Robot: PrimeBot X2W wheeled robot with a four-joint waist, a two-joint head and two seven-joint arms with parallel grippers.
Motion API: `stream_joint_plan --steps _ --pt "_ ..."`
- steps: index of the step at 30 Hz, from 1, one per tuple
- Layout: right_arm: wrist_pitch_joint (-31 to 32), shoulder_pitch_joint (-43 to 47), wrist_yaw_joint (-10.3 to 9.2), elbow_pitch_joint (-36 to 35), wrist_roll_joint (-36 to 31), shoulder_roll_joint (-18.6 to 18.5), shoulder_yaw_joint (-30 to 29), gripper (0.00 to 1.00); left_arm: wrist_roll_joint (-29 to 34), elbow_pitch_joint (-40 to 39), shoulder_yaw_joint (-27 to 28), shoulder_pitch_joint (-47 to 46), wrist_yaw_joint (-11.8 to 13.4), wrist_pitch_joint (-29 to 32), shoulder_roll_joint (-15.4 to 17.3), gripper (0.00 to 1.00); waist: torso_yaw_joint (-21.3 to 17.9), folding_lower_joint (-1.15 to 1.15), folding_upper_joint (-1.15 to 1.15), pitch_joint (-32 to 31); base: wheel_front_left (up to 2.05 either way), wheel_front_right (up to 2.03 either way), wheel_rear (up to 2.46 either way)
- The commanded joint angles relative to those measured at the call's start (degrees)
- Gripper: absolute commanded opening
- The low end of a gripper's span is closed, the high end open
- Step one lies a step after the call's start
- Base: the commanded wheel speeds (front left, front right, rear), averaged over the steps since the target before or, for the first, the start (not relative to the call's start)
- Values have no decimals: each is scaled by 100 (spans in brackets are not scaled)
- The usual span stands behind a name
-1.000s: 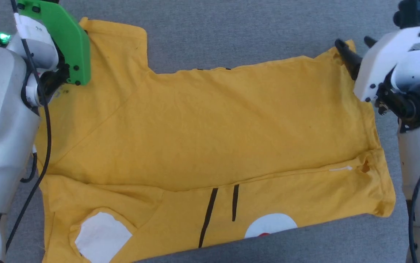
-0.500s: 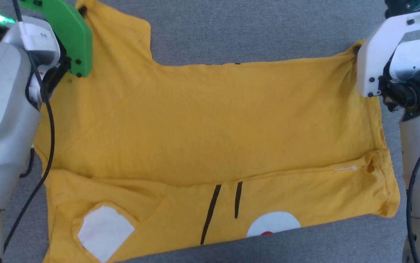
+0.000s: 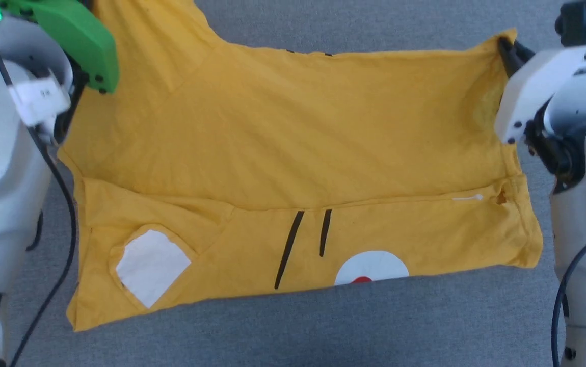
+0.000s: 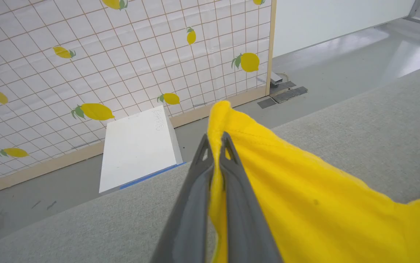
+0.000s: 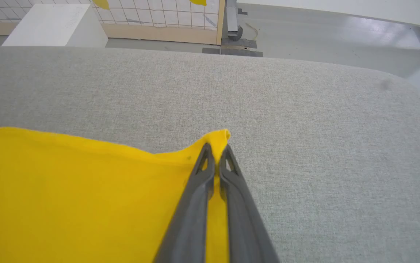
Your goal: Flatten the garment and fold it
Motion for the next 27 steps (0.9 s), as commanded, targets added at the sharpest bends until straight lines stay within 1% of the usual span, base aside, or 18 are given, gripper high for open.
stream_joint_plan --steps 1,4,8,10,14,17,22,23,27 --pt "-148 169 -8 -26 91 -42 18 0 -60 -32 23 220 -36 -98 -6 0 94 0 0 -234 0 0 0" --pt "-475 540 -8 -190 269 -128 84 0 -213 -236 6 682 -97 -217 22 0 202 0 0 -497 0 0 0" --pt "-820 1124 -8 -469 551 -226 112 0 -486 -718 14 1444 -80 -216 112 0 344 0 0 -830 0 0 0" --pt "-953 1437 -8 -617 675 -240 72 0 -631 -1053 13 1881 -45 -177 186 0 409 0 0 -976 0 0 0" --pt "-1108 2089 -8 -896 846 -280 -3 0 -973 -1831 42 2865 130 -89 333 0 523 0 0 -1229 0 0 0" --pt "-1104 2579 -8 -1042 949 -304 -116 0 -1234 -2408 18 3658 229 -26 475 0 611 0 0 -1375 0 0 0" --pt "-956 3133 -8 -1001 950 -384 -317 0 -1721 -2948 40 4717 410 32 579 0 748 0 0 -1478 0 0 0" --pt "-880 3231 -8 -950 920 -378 -351 0 -1805 -2964 10 4923 425 53 595 0 776 0 0 -1484 0 0 0" --pt "-705 3344 -8 -799 811 -372 -416 0 -1915 -2816 -77 5151 383 52 549 0 826 0 0 -1478 0 0 0"
